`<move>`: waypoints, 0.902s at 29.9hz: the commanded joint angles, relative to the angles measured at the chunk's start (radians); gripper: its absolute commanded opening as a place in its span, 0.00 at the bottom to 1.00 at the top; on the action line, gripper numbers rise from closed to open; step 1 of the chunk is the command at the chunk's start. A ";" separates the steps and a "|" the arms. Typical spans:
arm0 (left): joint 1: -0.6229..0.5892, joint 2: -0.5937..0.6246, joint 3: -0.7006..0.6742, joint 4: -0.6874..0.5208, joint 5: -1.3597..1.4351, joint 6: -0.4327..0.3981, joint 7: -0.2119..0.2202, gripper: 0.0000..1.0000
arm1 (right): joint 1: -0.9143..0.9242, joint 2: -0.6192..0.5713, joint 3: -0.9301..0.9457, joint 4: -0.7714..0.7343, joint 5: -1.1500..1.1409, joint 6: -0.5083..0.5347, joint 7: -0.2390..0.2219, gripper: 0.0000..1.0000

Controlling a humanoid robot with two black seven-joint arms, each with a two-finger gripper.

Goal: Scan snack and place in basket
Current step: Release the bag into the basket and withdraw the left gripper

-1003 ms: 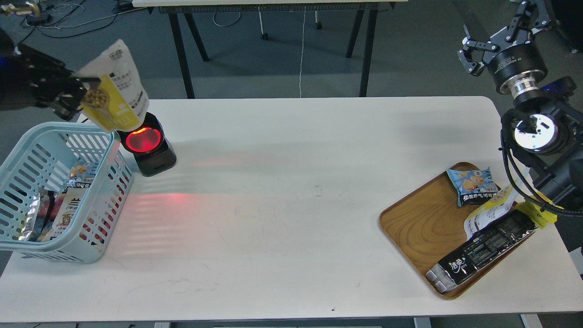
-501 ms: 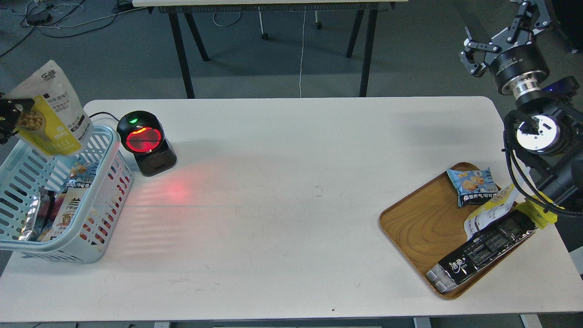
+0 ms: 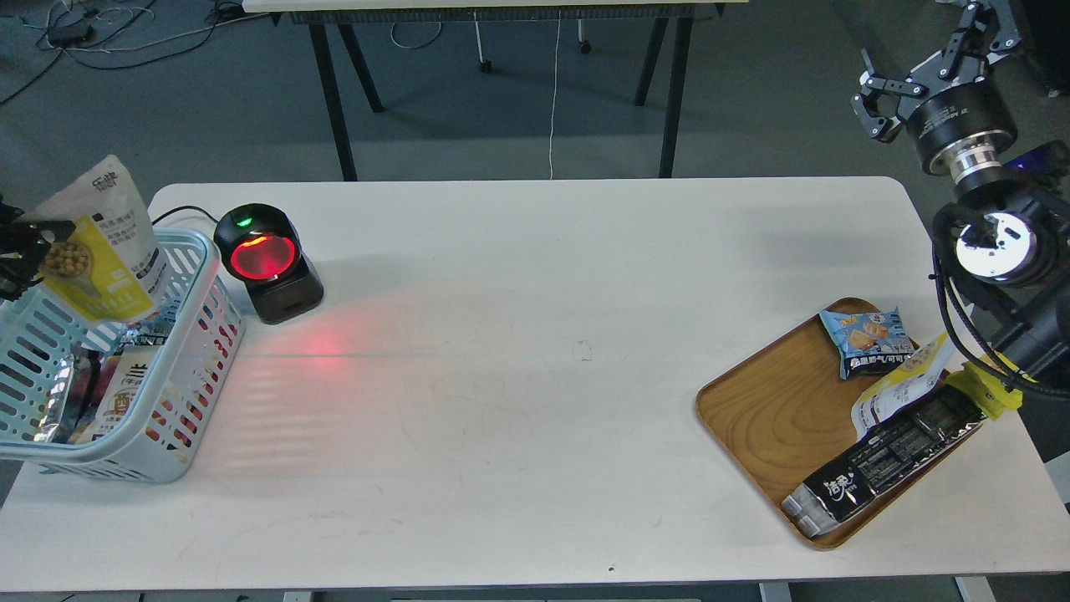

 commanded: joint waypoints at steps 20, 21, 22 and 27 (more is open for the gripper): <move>-0.092 -0.513 -0.150 0.418 -1.316 0.041 0.000 1.00 | 0.043 -0.025 0.084 -0.049 -0.002 -0.046 0.000 0.99; -0.095 -0.544 -0.151 0.455 -1.361 0.019 0.000 1.00 | 0.041 -0.026 0.086 -0.048 0.000 -0.046 0.000 0.99; -0.098 -0.587 -0.154 0.511 -1.422 -0.021 0.000 1.00 | 0.041 -0.026 0.086 -0.048 0.001 -0.045 0.000 0.99; -0.136 -0.775 -0.222 0.768 -1.756 -0.243 0.000 1.00 | 0.038 -0.019 0.132 -0.051 0.012 -0.043 -0.025 0.99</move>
